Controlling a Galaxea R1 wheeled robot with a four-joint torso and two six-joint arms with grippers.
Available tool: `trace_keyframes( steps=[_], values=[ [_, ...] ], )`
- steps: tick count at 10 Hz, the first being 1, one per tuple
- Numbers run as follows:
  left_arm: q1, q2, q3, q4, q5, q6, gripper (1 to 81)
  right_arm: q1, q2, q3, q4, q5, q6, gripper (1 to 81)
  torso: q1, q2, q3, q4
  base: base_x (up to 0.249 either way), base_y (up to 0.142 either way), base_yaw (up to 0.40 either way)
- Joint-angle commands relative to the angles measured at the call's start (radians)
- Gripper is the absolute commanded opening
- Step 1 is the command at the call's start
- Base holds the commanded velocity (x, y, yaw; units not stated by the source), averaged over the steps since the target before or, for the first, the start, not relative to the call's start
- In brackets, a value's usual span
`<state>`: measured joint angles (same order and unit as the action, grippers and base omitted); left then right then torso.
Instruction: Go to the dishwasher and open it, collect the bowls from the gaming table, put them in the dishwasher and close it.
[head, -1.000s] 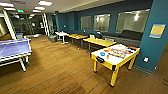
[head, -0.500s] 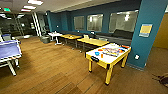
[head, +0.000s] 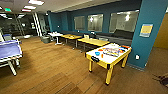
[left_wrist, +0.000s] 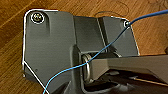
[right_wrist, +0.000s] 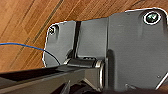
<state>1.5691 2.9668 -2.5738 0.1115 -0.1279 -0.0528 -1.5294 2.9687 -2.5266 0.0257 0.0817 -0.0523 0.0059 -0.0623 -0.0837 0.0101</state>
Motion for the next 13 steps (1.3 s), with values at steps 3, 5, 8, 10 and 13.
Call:
trace_keyframes(
  steps=[3, 5, 8, 10, 13],
  values=[
    [-0.039, -0.003, 0.006, 0.002, 0.048, 0.004, 81.1, 0.050, 0.003, 0.010, -0.012, -0.051, -0.003, 81.1, 0.000, 0.000, 0.000, 0.000, 0.028, 0.000, 0.000],
    [-0.039, -0.004, 0.006, 0.002, 0.048, 0.004, 81.1, 0.050, 0.003, 0.010, -0.012, -0.051, -0.003, 81.1, -0.003, -0.002, 0.000, 0.000, 0.130, 0.000, 0.000],
    [-0.039, -0.004, 0.006, 0.002, 0.047, 0.004, 81.1, 0.050, 0.005, 0.010, -0.013, -0.051, -0.004, 81.1, -0.002, -0.001, 0.000, 0.000, 0.166, 0.000, 0.000],
    [-0.039, -0.004, 0.006, 0.004, 0.047, 0.004, 81.1, 0.050, 0.005, 0.010, -0.013, -0.051, -0.004, 81.1, -0.002, -0.001, 0.000, 0.000, 0.184, 0.000, 0.000],
    [-0.039, -0.004, 0.006, 0.005, 0.047, 0.004, 81.1, 0.051, 0.005, 0.010, -0.013, -0.051, -0.004, 81.1, -0.002, -0.002, 0.000, 0.000, 0.219, 0.000, 0.000]
  ],
)
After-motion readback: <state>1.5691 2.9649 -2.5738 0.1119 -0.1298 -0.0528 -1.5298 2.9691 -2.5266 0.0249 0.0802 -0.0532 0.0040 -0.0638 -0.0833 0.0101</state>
